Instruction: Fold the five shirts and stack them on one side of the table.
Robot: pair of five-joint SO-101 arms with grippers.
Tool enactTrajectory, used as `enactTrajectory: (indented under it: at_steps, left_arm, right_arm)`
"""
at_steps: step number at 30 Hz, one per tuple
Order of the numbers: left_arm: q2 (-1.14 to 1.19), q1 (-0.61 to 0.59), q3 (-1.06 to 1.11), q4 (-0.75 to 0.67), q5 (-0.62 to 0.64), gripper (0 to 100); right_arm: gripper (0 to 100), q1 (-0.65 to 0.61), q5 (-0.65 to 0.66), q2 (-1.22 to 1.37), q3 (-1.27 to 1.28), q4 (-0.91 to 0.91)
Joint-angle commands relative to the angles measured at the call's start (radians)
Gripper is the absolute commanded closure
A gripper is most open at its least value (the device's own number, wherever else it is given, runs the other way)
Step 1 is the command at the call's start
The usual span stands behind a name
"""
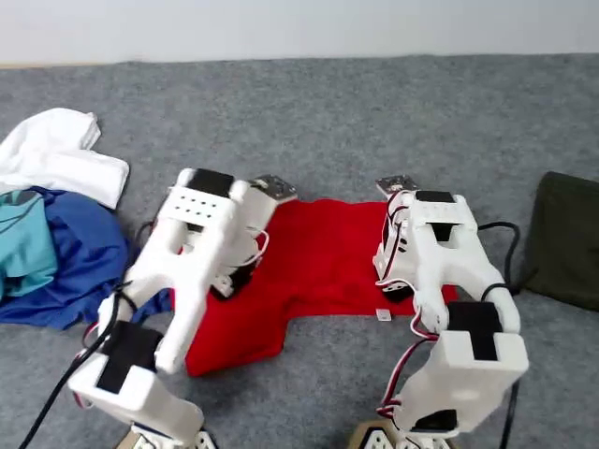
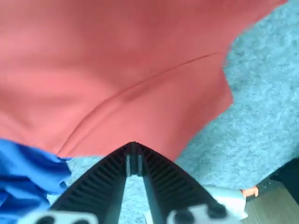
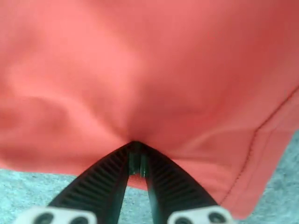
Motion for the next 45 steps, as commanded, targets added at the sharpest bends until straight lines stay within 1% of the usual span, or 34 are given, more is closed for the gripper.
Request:
enactTrajectory:
  at_steps: [1, 5, 9, 10, 14, 19, 22, 28, 33, 35, 38, 42, 45]
  left_arm:
    - [0.009, 0.055, 0.004, 0.018, -0.012, 100]
    - [0.026, 0.109, 0.007, 0.02, -0.032, 100]
    - [0.028, 0.193, 0.008, 0.015, -0.055, 100]
    - [0.029, 0.21, 0.008, 0.014, -0.063, 100]
    - [0.092, 0.236, 0.008, 0.008, -0.074, 100]
    - [0.265, 0.239, 0.002, -0.028, -0.087, 100]
    - [0.324, 0.252, 0.002, -0.046, -0.089, 100]
    - [0.334, 0.348, 0.01, -0.031, -0.087, 100]
    - [0.333, 0.43, 0.008, -0.003, -0.083, 100]
    - [0.331, 0.428, 0.004, 0.012, -0.081, 100]
    - [0.29, 0.384, 0.004, 0.025, -0.081, 100]
    - [0.16, 0.321, 0.008, 0.026, -0.081, 100]
    - [0.054, 0.31, 0.038, 0.026, -0.081, 100]
  right_arm:
    - [98.8, -0.001, -0.009, -0.091, -0.015, 0.045]
    - [96.7, 0.001, -0.009, -0.213, -0.017, 0.131]
    - [87.2, 0.002, -0.009, -0.374, -0.017, 0.232]
    - [86.1, 0.002, -0.009, -0.415, -0.017, 0.251]
    - [86.1, 0.028, -0.005, -0.573, -0.017, 0.302]
    - [86.2, 0.117, 0.0, -0.71, -0.015, 0.361]
    - [86.2, 0.188, 0.005, -0.756, -0.015, 0.4]
    - [86.2, 0.344, 0.106, -0.788, -0.009, 0.423]
    - [86.2, 0.407, 0.15, -0.789, -0.009, 0.423]
    - [86.2, 0.418, 0.153, -0.789, -0.009, 0.423]
    - [86.2, 0.421, 0.153, -0.789, -0.009, 0.421]
    - [86.2, 0.417, 0.153, -0.782, -0.009, 0.414]
    - [86.2, 0.415, 0.153, -0.78, -0.008, 0.398]
